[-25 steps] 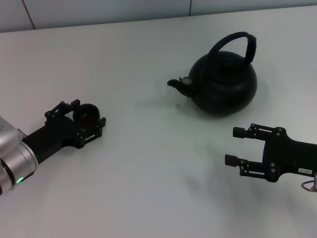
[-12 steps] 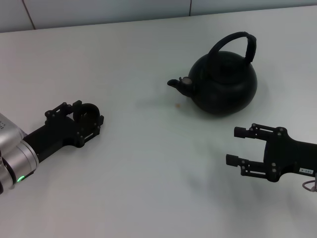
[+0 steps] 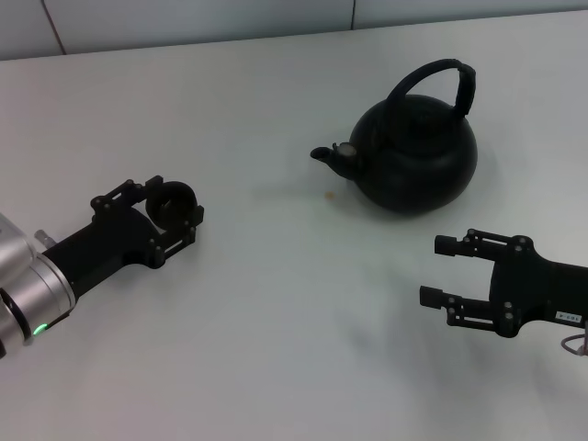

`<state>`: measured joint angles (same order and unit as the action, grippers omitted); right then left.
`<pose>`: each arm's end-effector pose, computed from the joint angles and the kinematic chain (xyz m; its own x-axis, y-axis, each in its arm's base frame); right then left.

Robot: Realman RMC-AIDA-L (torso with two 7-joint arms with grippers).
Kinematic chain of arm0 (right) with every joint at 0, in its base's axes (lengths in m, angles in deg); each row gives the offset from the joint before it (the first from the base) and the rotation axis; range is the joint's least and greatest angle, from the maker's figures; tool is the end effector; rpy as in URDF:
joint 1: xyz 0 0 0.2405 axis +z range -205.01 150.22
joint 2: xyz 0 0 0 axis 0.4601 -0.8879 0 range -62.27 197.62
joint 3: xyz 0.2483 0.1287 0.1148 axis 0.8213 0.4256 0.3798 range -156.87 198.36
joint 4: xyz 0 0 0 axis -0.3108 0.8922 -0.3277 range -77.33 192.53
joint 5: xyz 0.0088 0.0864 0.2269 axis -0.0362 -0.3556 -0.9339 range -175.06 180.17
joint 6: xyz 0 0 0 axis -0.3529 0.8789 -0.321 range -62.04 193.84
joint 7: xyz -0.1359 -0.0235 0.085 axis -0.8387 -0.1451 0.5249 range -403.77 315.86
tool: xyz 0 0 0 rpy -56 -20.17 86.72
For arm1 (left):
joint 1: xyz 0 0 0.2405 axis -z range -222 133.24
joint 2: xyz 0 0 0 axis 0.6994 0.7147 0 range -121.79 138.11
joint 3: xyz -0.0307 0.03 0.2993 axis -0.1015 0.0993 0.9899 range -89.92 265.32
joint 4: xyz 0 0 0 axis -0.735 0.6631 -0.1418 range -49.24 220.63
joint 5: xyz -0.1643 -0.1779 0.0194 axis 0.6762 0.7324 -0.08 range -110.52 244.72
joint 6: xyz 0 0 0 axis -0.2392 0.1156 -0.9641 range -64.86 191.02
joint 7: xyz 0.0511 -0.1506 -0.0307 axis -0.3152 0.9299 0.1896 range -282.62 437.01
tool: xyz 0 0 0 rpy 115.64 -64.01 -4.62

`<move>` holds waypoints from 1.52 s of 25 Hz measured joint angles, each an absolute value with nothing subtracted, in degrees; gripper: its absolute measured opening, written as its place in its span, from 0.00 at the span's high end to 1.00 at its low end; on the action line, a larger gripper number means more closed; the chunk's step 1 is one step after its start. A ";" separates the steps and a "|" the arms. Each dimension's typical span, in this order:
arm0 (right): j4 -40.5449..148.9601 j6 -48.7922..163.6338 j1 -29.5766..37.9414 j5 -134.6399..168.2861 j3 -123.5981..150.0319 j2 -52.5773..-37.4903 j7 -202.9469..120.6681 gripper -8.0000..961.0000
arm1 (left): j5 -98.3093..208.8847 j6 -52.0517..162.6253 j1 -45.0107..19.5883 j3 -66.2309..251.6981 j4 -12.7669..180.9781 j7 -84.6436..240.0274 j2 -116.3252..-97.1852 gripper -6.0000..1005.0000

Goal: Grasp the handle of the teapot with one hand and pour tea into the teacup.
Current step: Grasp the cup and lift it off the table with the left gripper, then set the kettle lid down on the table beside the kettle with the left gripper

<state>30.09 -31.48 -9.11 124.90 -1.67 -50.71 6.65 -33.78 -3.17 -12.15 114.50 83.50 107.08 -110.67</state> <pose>0.3954 0.2734 -0.0399 0.7970 -0.2034 -0.5687 -0.4186 -0.8648 -0.2773 -0.3550 0.3687 -0.1245 0.8395 0.1411 0.5247 0.4465 -0.7294 -0.5182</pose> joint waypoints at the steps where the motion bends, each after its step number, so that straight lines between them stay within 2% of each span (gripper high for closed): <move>1: 30.09 -31.48 -9.12 124.90 -1.67 -50.71 6.65 0.25 | -33.86 -3.53 -12.02 114.62 83.50 107.08 -110.66 0.31; 23: 30.13 -31.57 -9.12 124.90 -1.67 -50.71 6.44 0.25 | -34.24 0.35 -1.36 118.65 90.23 106.71 -111.00 0.30; 38: 30.19 -31.48 -9.12 124.90 -1.67 -50.74 6.23 0.25 | -33.98 4.31 -0.42 117.71 92.93 103.80 -111.02 0.27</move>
<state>30.19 -31.48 -9.12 124.90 -1.67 -50.74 6.23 -33.98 4.31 -0.42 117.71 92.93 103.80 -111.02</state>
